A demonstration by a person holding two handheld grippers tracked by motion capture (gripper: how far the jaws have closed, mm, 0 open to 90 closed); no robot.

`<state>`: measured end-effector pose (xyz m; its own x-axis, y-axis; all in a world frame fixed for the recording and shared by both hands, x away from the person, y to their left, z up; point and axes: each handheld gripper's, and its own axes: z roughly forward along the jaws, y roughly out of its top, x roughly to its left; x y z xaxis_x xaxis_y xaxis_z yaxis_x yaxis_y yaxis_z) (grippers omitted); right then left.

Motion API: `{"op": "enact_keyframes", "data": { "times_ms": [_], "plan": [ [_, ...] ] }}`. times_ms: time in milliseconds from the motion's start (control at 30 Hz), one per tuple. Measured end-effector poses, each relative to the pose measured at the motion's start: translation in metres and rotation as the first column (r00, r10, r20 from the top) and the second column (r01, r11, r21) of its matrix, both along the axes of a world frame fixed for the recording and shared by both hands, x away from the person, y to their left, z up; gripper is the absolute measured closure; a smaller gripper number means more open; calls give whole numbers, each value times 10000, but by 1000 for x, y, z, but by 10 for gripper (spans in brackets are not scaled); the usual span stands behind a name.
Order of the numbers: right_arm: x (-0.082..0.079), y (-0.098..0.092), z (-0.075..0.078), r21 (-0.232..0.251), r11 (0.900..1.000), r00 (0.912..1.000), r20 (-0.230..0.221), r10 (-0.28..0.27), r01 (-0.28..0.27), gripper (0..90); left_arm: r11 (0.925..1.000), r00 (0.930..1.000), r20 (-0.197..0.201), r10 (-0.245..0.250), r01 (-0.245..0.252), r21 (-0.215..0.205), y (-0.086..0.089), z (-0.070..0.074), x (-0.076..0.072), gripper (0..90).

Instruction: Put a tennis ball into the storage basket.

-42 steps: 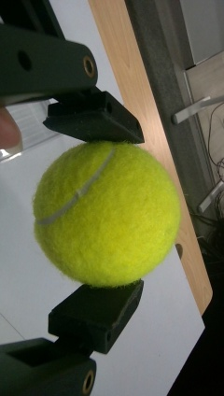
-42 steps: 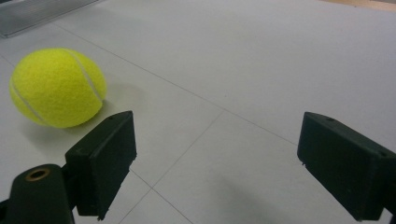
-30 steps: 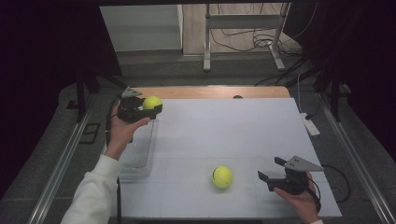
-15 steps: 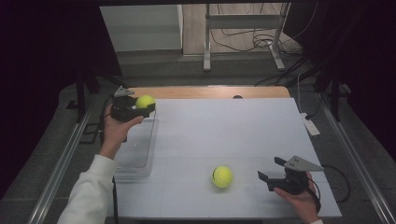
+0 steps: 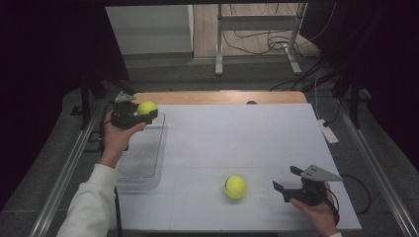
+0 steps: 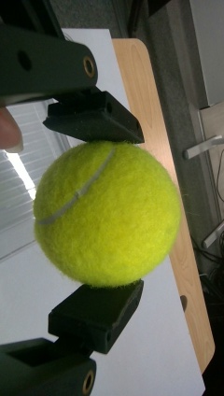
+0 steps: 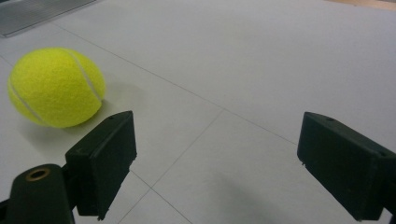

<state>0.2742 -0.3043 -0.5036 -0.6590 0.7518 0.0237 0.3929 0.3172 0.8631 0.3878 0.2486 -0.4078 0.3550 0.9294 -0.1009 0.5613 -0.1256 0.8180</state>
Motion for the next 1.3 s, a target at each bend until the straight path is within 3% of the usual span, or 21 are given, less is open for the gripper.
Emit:
{"op": "enact_keyframes", "data": {
  "times_ms": [767,1300],
  "plan": [
    [0,1,0,-23,10000,10000,-33,2,-2,121,9978,9975,-274,656,-653,126,21,-7,2,275],
    [0,1,0,-25,10000,10000,-50,-7,7,120,9926,9908,-639,1190,-1172,323,36,-13,9,275]
  ]
}}
